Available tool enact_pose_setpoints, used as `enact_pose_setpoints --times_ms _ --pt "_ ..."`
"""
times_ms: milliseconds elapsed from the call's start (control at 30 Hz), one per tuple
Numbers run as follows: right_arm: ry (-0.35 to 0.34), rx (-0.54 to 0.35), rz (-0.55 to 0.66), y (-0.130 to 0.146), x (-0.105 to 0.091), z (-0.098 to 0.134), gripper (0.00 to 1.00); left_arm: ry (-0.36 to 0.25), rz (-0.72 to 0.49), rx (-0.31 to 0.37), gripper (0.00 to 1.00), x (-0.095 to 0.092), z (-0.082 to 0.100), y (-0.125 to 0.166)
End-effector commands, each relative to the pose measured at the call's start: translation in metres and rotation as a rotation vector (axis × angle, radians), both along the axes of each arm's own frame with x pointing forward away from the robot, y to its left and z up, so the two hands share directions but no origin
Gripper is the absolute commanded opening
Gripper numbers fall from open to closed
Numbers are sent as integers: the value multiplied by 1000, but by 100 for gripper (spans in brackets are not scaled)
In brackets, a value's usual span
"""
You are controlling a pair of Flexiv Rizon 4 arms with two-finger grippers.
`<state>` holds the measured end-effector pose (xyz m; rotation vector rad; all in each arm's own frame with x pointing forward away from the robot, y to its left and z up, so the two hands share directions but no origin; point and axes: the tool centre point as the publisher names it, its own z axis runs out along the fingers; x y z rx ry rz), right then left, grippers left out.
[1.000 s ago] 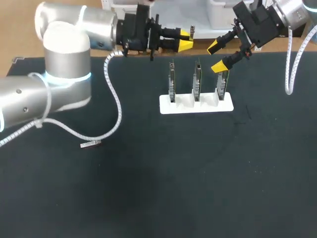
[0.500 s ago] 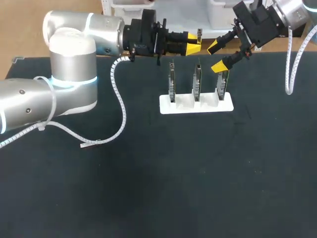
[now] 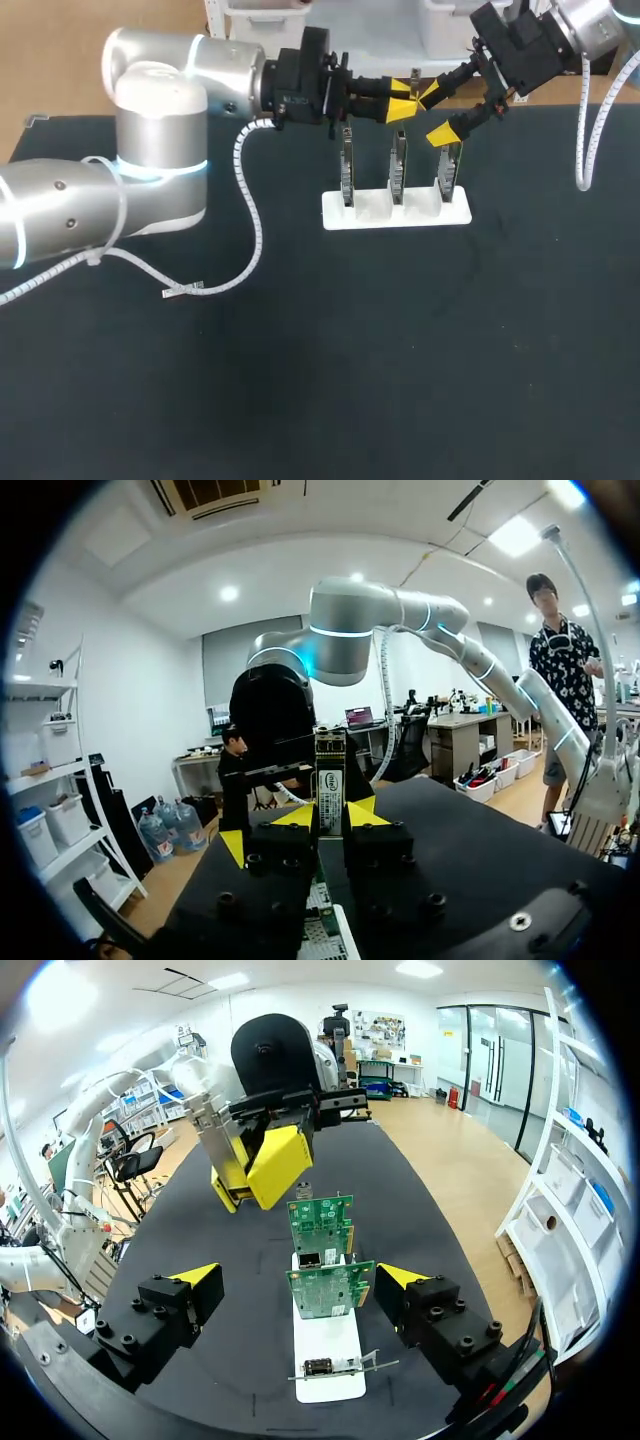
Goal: Pick up the optical module with the left hand, and insert it into the network port with the right hand.
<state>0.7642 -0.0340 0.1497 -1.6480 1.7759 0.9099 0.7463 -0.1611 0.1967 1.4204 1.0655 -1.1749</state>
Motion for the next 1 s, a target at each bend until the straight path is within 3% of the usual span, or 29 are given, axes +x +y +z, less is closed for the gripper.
enact_pose_setpoints --times_ms 33,1000 --pt "-1 -1 -3 0 -1 0 100 15 -6 -2 0 1 -4 -3" --pt "-1 -1 -3 0 -1 0 100 105 7 59 0 4 -16 2"
